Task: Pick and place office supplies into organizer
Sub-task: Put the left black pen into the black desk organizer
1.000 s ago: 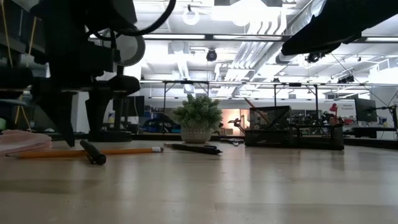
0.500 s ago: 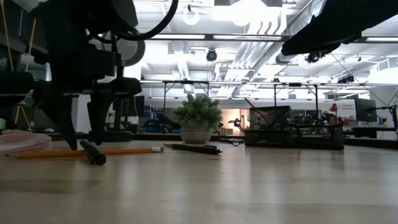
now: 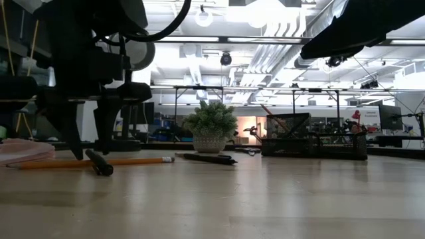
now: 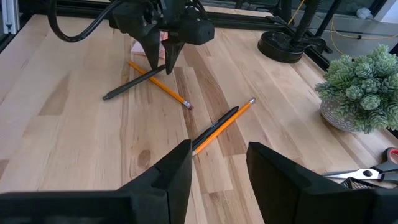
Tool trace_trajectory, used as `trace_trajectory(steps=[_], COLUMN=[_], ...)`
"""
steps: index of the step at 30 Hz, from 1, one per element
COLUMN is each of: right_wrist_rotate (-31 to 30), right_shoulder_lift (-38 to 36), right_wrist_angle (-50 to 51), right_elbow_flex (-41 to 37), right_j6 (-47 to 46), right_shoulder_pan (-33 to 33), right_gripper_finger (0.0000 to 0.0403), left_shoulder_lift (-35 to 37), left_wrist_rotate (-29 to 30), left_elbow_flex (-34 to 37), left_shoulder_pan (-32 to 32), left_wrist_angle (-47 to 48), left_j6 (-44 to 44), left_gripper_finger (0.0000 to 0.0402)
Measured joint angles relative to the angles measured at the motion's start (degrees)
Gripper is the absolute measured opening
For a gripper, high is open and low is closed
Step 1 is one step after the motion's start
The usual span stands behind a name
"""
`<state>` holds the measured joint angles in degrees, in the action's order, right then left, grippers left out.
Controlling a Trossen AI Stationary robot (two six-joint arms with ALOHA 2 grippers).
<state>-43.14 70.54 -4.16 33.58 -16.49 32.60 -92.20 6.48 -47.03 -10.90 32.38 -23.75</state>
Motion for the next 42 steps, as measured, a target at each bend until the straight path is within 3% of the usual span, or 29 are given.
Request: trace_trajectory(steps=[42], right_wrist_rotate=[0.0], right_shoulder_lift=[0.0], right_wrist_angle=[0.0], right_elbow_flex=[0.1], right_j6=[0.0], right_shoulder_pan=[0.0], right_gripper_finger=[0.0145], left_shoulder_lift=[-2.2], left_wrist_rotate=[-1.0], left_elbow_flex=[-0.2], left_shoulder_pan=[0.0], left_wrist_angle=[-0.6], left_j6=[-0.1], left_gripper_finger=[0.0137])
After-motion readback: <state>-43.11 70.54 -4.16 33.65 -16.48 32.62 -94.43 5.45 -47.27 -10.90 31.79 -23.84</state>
